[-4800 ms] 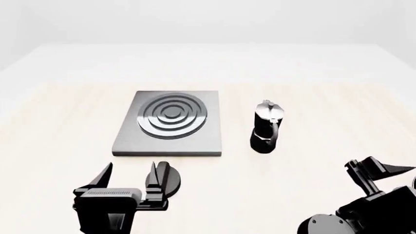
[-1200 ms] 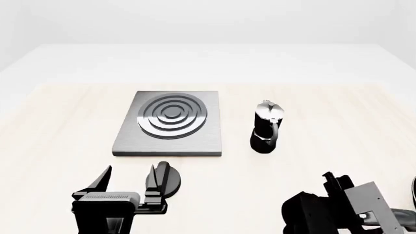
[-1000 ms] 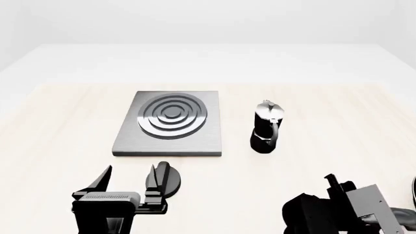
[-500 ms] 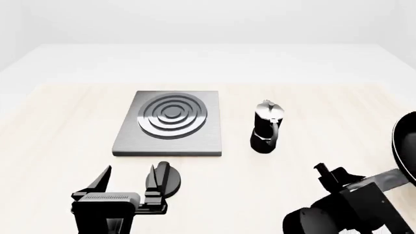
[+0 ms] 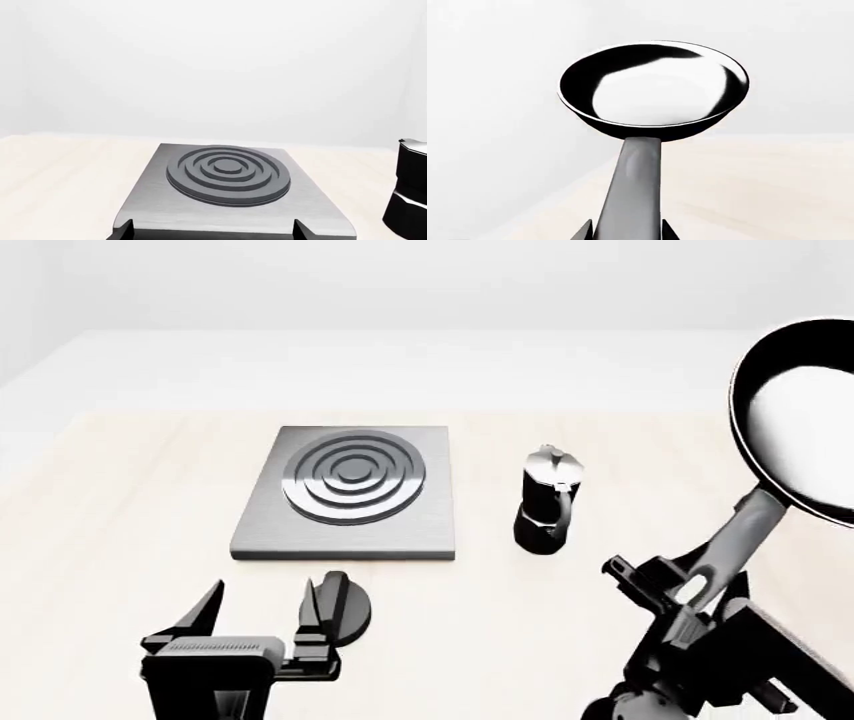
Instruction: Put the frying pan on the stove.
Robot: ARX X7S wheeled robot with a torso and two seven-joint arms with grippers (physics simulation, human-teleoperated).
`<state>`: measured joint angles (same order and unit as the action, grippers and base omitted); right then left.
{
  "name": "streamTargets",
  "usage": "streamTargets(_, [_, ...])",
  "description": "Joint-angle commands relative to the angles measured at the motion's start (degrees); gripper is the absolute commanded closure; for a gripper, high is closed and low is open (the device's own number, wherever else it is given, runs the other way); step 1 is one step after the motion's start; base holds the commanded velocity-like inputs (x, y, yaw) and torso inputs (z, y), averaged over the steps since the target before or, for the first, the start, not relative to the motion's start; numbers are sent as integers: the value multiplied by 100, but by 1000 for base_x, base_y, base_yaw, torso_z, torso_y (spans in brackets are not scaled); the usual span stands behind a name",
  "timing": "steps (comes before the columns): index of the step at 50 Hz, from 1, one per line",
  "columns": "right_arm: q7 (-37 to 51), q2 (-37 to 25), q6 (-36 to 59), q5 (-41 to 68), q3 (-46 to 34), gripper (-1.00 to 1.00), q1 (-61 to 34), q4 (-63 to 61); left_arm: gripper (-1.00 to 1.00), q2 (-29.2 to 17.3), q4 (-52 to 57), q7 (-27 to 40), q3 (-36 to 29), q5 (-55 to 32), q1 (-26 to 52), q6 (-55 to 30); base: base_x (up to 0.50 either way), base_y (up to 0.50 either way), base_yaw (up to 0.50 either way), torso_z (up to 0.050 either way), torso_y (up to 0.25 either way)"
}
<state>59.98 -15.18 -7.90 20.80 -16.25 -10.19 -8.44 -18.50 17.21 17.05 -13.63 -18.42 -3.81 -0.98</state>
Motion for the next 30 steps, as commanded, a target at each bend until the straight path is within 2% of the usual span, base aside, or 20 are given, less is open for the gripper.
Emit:
streamTargets(1, [-328,-339,-108,-533,-389,100,55,-802,-100,-18,-1,22,-5,-17,-1,9,0,0,0,0,0])
streamTargets(14, [-1083,-786,512,-405,-1107,100,-84,-1740,-100,-36,-20,52,-6,-28,-10,32,0,0,0,0,2])
streamTargets(19, [-1152,-890,764,-446,-1267,100,-126,-2088,-100,-35,-34,79,-17,16,-18,64,0,0,0,0,2])
streamTargets(20, [-1142,-923,864,-589,-1336,100,-153,-2153,-100,-39,-70,212,-65,336,-3,105,0,0,0,0,0])
streamTargets(30, [-1390,-1007,1096,-454,-1597,100,-209,-2462,-100,-55,-12,137,-51,106,-23,82,0,0,0,0,2])
